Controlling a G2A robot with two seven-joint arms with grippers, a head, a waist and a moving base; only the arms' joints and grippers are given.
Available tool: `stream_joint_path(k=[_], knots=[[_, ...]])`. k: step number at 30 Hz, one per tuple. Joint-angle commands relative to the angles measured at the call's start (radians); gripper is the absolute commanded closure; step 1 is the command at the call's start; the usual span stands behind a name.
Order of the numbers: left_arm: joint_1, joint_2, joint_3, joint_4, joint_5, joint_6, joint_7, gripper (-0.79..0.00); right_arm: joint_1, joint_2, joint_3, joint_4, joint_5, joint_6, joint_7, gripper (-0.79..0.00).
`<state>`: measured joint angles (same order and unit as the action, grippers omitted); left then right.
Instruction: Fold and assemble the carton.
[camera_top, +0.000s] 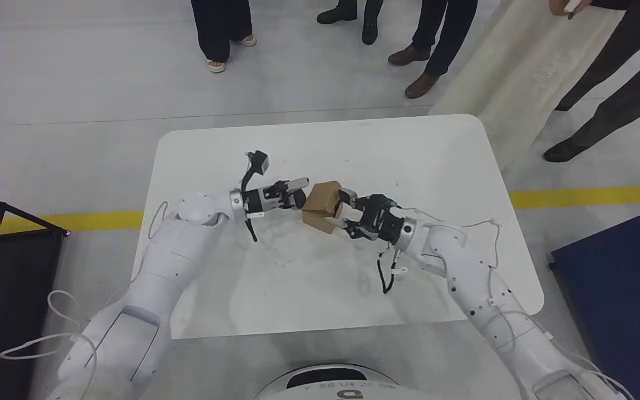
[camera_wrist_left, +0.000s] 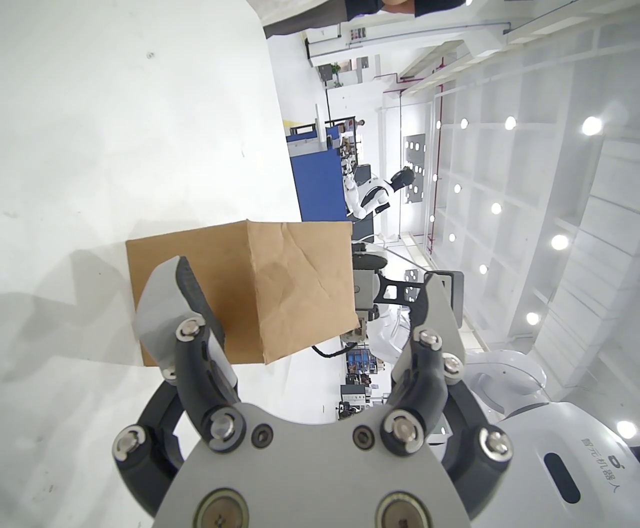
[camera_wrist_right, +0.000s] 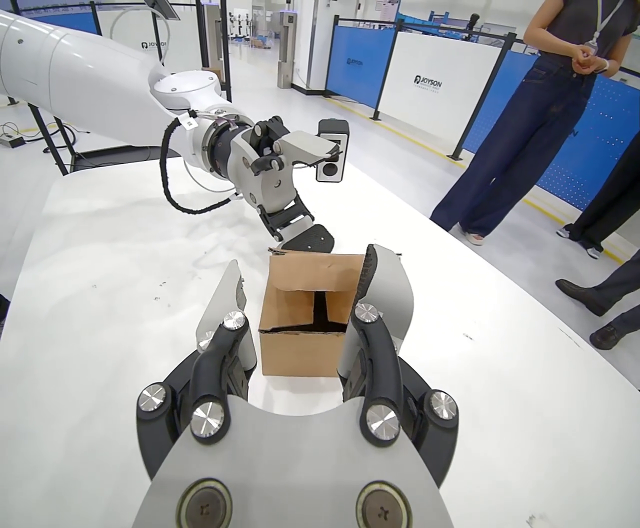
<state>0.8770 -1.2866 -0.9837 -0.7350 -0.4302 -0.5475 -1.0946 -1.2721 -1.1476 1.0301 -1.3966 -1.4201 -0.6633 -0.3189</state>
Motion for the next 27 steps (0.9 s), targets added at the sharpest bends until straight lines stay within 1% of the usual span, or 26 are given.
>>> stream_joint_path(k=[1,6,12,24,27], knots=[[0.002,0.000,0.001,-0.003,0.003,-0.003,0.001,-0.742,0.011,-0.004,-0.010,0.009,0.006,0.002,0.002,-0.480],[0.005,0.000,0.005,-0.010,0.030,-0.016,0.014,-0.742,0.037,-0.013,-0.029,0.030,0.028,0.006,-0.002,-0.480],[0.008,0.001,0.013,-0.026,0.083,-0.039,0.047,-0.723,0.058,-0.022,-0.050,0.044,0.046,0.012,-0.002,-0.483],[0.014,0.000,0.020,-0.048,0.123,-0.040,0.080,-0.616,0.093,-0.042,-0.092,0.080,0.087,0.004,-0.005,-0.459],[0.013,0.000,0.020,-0.050,0.125,-0.038,0.081,-0.610,0.102,-0.045,-0.098,0.091,0.092,0.000,-0.005,-0.459]])
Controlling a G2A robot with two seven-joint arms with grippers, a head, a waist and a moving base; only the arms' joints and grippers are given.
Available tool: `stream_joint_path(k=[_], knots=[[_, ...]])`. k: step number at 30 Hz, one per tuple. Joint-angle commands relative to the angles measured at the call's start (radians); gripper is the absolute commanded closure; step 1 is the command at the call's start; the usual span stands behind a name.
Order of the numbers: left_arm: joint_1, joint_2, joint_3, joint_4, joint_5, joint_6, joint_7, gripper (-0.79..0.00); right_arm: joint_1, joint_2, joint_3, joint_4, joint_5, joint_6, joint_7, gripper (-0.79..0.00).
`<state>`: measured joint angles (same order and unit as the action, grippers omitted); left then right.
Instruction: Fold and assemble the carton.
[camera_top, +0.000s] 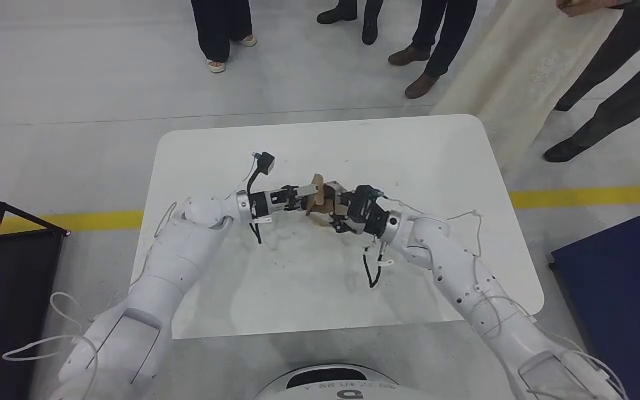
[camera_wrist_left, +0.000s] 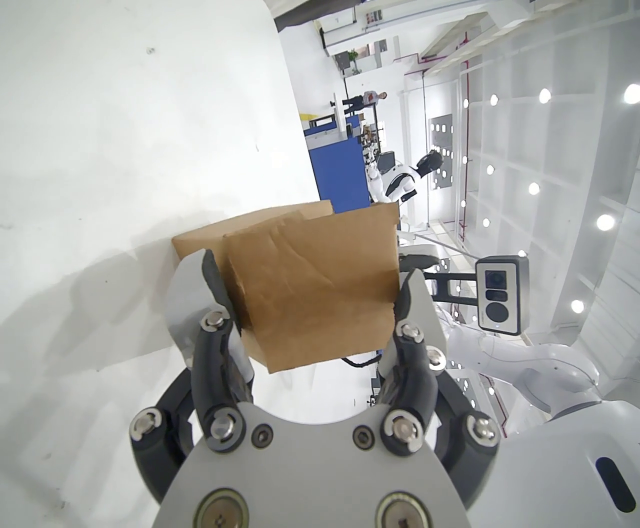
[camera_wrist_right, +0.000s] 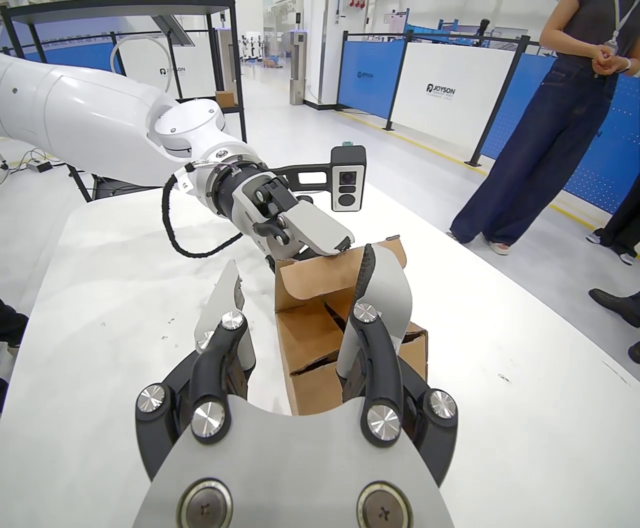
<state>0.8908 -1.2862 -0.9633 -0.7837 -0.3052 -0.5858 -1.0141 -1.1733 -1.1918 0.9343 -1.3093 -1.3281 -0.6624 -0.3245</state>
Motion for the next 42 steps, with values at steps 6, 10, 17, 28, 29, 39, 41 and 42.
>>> stream_joint_path(k=[6,10,17,28,29,39,41,42], knots=[[-0.001,-0.001,-0.006,-0.003,-0.020,-0.004,-0.001,-0.622,0.015,-0.006,-0.012,0.016,0.001,-0.004,0.005,-0.459],[0.001,-0.001,-0.010,-0.007,-0.037,-0.013,0.000,-0.677,0.018,-0.009,-0.015,0.018,-0.002,-0.002,0.004,-0.459],[0.008,-0.004,-0.014,-0.019,-0.069,-0.023,0.005,-0.653,0.022,-0.013,-0.017,0.016,-0.001,0.018,0.006,-0.443],[0.025,0.001,-0.066,0.009,-0.231,0.040,-0.057,-0.391,-0.096,0.014,0.064,-0.105,-0.203,0.280,-0.043,-0.462],[0.027,-0.001,-0.066,0.009,-0.253,0.057,-0.072,-0.382,-0.110,0.015,0.065,-0.120,-0.216,0.306,-0.047,-0.474],[0.024,-0.017,-0.043,0.043,-0.317,0.140,-0.152,-0.363,-0.211,0.021,0.097,-0.201,-0.251,0.431,-0.145,-0.465],[0.021,-0.020,-0.036,0.052,-0.317,0.141,-0.154,-0.363,-0.210,0.019,0.092,-0.198,-0.247,0.426,-0.133,-0.471],[0.020,-0.022,-0.033,0.056,-0.317,0.140,-0.154,-0.363,-0.208,0.017,0.089,-0.194,-0.246,0.425,-0.129,-0.468]])
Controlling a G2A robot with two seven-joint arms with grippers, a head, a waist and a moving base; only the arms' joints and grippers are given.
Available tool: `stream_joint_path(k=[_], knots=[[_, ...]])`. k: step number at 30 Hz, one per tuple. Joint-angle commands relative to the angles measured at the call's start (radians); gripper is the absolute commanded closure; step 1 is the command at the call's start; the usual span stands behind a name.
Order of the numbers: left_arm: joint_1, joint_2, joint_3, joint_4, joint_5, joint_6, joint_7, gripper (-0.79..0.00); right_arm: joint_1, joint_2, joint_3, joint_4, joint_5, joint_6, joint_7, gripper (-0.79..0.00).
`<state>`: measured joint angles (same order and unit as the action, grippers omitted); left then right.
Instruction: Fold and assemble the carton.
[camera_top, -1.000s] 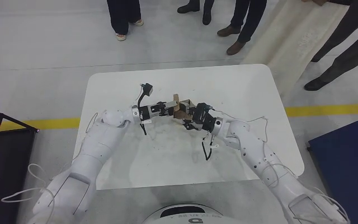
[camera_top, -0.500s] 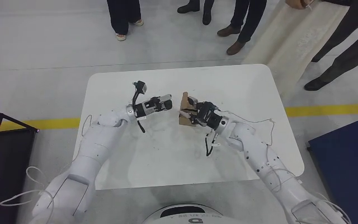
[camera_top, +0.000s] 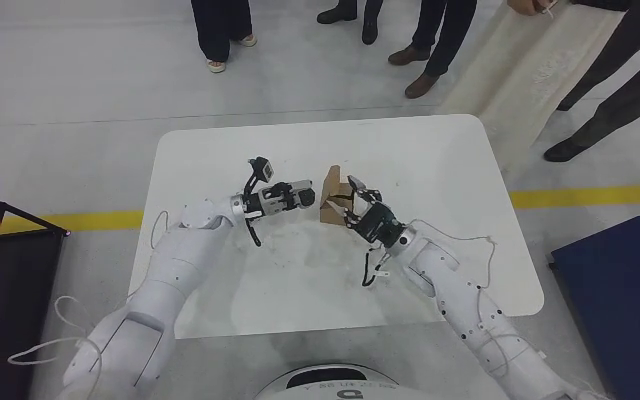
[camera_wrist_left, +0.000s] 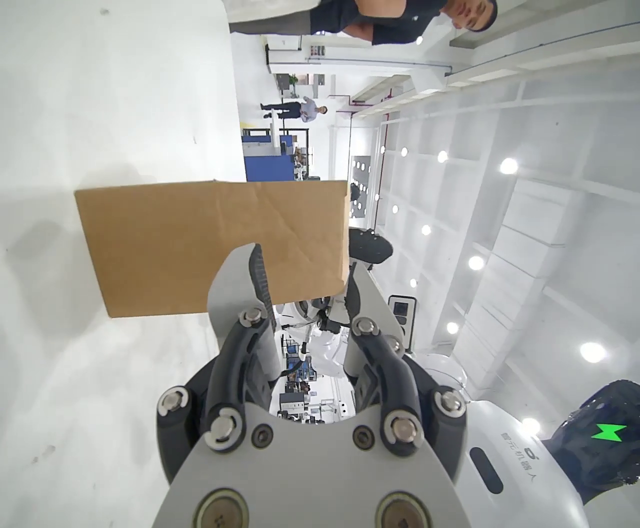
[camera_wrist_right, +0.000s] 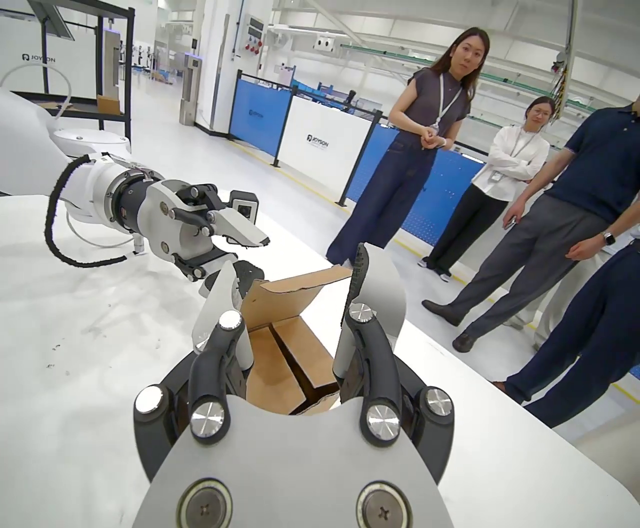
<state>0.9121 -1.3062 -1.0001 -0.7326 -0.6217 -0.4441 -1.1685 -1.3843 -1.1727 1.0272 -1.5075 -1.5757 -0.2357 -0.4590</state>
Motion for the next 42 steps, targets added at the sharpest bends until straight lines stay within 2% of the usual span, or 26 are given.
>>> stream_joint_path(k=[1,14,22,24,25,28,29,30,37,42], knots=[[-0.003,-0.004,0.007,0.011,0.001,0.000,0.000,-0.363,0.005,-0.003,-0.008,0.009,0.001,0.000,0.011,-0.468],[-0.032,-0.037,0.061,0.073,0.023,0.005,-0.008,-0.357,0.026,-0.022,-0.057,0.018,-0.107,0.121,0.087,-0.428],[-0.046,-0.053,0.078,0.091,0.020,-0.004,-0.017,-0.360,0.027,-0.028,-0.059,0.014,-0.120,0.134,0.131,-0.376],[-0.049,-0.055,0.078,0.097,0.019,-0.007,-0.020,-0.363,0.028,-0.029,-0.058,0.016,-0.117,0.130,0.128,-0.329],[-0.049,-0.056,0.078,0.099,0.018,-0.009,-0.021,-0.363,0.028,-0.029,-0.057,0.018,-0.115,0.129,0.126,-0.262],[-0.054,-0.059,0.077,0.107,0.016,-0.014,-0.025,-0.366,0.028,-0.031,-0.054,0.022,-0.110,0.131,0.119,-0.157],[-0.056,-0.059,0.075,0.110,0.014,-0.015,-0.026,-0.366,0.028,-0.031,-0.053,0.023,-0.110,0.130,0.117,-0.046],[-0.057,-0.060,0.074,0.112,0.012,-0.017,-0.026,-0.366,0.028,-0.031,-0.052,0.024,-0.112,0.131,0.118,0.000],[-0.063,-0.060,0.061,0.124,0.003,-0.025,-0.033,-0.376,0.026,-0.031,-0.031,0.023,-0.074,0.087,0.117,0.000],[-0.065,-0.058,0.047,0.131,-0.004,-0.031,-0.036,-0.376,0.024,-0.030,-0.007,0.017,0.053,-0.033,0.107,0.000]])
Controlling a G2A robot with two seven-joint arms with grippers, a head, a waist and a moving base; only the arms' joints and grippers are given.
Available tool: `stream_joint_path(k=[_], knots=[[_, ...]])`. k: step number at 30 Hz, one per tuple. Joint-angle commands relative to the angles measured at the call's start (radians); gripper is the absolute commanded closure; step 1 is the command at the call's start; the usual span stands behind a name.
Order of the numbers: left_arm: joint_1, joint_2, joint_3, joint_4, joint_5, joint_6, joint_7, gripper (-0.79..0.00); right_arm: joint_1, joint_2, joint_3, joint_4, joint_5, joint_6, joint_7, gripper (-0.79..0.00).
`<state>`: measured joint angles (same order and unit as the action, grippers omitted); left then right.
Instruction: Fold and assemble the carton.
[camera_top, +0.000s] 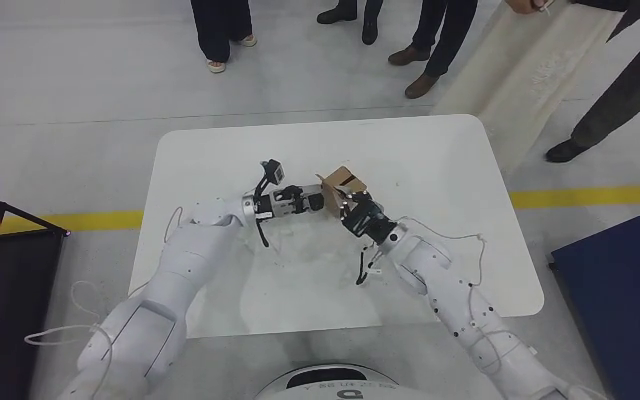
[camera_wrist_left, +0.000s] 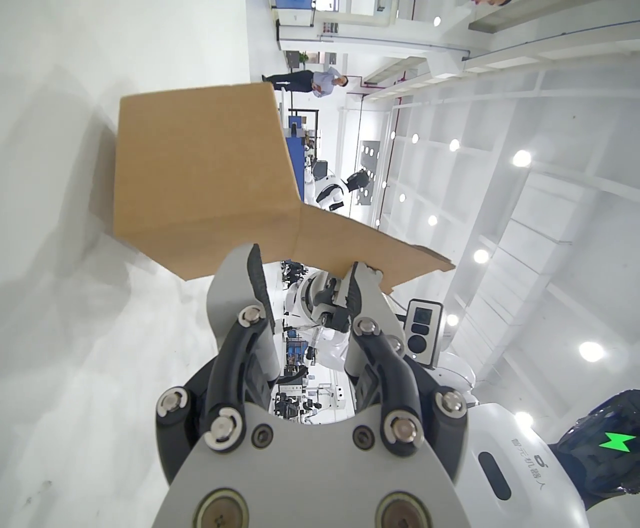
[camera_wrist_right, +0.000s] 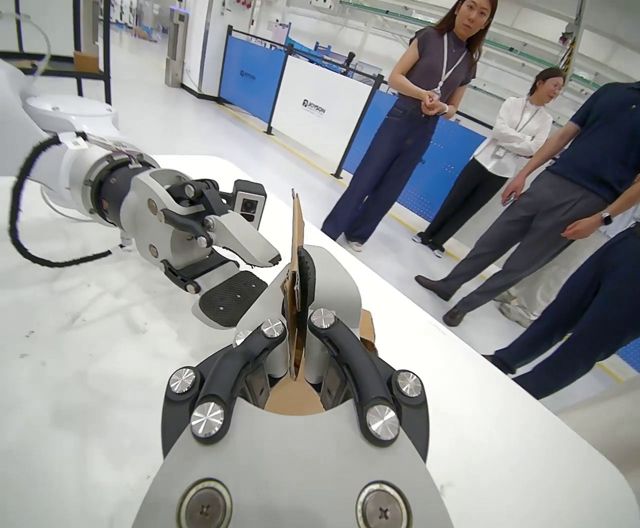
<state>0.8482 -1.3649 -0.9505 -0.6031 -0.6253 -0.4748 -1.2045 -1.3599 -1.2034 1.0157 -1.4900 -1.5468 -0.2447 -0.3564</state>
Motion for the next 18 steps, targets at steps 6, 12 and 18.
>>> stream_joint_path(k=[6,12,18], knots=[[-0.002,0.003,-0.019,0.010,-0.011,0.000,-0.001,-0.382,0.010,-0.003,0.025,0.002,0.150,-0.088,0.068,0.000],[-0.004,0.005,-0.033,0.012,-0.013,-0.002,-0.001,-0.385,0.017,-0.006,0.028,0.003,0.201,-0.124,0.096,-0.785],[-0.004,0.012,-0.046,0.015,0.002,-0.008,-0.007,-0.391,0.001,0.006,0.084,0.007,0.287,-0.257,0.053,-0.785]])
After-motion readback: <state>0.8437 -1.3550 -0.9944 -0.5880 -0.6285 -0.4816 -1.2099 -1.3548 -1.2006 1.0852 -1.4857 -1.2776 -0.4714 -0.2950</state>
